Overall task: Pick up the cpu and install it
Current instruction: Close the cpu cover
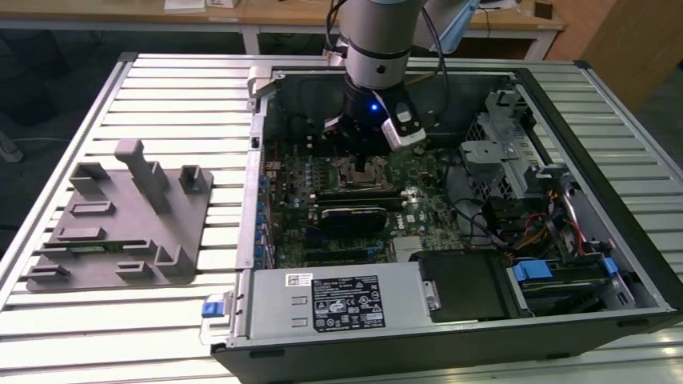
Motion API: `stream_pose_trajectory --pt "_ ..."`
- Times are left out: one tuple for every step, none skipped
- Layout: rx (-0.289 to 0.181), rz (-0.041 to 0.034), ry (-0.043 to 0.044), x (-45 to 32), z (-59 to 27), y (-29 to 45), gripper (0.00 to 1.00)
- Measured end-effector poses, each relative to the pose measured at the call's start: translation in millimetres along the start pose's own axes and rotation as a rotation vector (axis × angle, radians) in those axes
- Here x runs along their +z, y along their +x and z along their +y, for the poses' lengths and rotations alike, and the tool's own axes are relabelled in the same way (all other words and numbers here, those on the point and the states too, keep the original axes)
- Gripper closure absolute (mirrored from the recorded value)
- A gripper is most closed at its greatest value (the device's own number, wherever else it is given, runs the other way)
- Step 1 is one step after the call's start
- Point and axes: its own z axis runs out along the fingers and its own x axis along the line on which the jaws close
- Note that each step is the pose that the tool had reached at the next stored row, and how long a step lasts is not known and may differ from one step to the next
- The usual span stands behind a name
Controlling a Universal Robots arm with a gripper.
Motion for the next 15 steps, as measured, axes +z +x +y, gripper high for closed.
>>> stream_pose_trajectory --pt "0.000 0.0000 0.0000 0.0 0.0 0.0 0.89" --pt "0.000 -0.0001 0.0000 0.0 0.0 0.0 0.89" --pt "0.000 0.0000 -0.0001 0.0 0.0 0.0 0.89" --pt "0.000 -0.0002 0.0000 0.1 0.0 0.0 0.89" --pt "0.000 -0.0031 -0.0003 0.6 0.0 0.0 0.89" --pt "0.000 -0.0077 -0.0004 1.3 0.1 0.3 0.89" --pt "0.000 -0.0125 -0.0003 1.9 0.0 0.7 0.89" --pt "0.000 -0.0149 -0.0004 2.5 0.0 1.1 0.89" --pt "0.000 -0.0163 -0.0004 3.0 -0.1 1.7 0.89" --pt "0.003 -0.0168 -0.0003 3.5 -0.1 2.6 0.89" --pt "0.004 -0.0170 -0.0002 3.8 -0.2 3.3 0.89" --pt "0.006 -0.0170 -0.0002 4.2 -0.2 4.2 0.89" --pt "0.009 -0.0171 -0.0002 4.7 -0.2 4.9 0.89" --pt "0.010 -0.0171 0.0000 5.1 -0.3 5.7 0.89" --pt "0.012 -0.0171 0.0002 5.5 -0.3 6.6 0.89"
